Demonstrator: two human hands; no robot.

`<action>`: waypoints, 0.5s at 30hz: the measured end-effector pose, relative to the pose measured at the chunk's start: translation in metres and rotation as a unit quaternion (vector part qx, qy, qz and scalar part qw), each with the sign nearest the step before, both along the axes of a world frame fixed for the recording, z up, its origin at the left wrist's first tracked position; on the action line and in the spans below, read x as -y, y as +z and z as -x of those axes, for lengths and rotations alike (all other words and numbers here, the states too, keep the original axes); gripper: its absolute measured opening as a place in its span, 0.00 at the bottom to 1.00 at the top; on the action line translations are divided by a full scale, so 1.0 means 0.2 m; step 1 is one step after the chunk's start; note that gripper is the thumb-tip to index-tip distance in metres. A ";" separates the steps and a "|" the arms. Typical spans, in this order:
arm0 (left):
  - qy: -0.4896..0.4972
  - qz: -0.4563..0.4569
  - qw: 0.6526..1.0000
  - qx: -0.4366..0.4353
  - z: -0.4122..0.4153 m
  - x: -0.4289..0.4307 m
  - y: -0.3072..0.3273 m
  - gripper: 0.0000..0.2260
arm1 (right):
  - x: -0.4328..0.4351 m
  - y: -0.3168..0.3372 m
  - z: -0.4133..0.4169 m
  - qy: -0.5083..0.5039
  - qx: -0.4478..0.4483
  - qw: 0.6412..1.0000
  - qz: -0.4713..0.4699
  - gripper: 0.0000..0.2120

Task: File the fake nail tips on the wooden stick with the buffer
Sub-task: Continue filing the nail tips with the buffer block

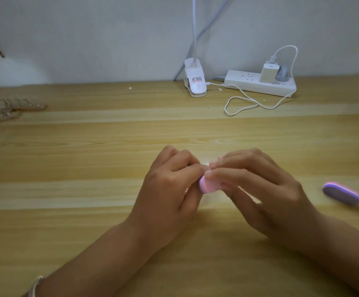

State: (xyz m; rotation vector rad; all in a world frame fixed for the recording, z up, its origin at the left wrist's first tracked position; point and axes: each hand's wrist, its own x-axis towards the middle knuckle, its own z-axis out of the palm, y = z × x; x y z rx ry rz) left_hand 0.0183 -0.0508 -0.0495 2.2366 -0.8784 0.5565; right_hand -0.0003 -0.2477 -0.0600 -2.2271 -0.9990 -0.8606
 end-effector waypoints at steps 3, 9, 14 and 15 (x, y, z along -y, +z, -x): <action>0.010 0.002 1.000 0.000 0.00 0.01 0.00 0.06 | 0.05 0.02 -0.03 -0.017 -0.007 1.000 -0.012 0.09; 0.010 0.006 1.000 0.005 0.00 0.00 0.00 0.06 | 0.01 0.01 -0.01 0.003 -0.006 1.000 -0.017 0.10; 0.013 0.004 1.000 0.014 -0.01 0.01 0.00 0.05 | 0.07 0.04 -0.02 -0.013 -0.021 0.999 -0.022 0.09; 0.013 0.003 1.000 0.013 -0.01 0.00 0.00 0.05 | 0.05 0.04 -0.01 -0.006 -0.020 1.000 -0.022 0.09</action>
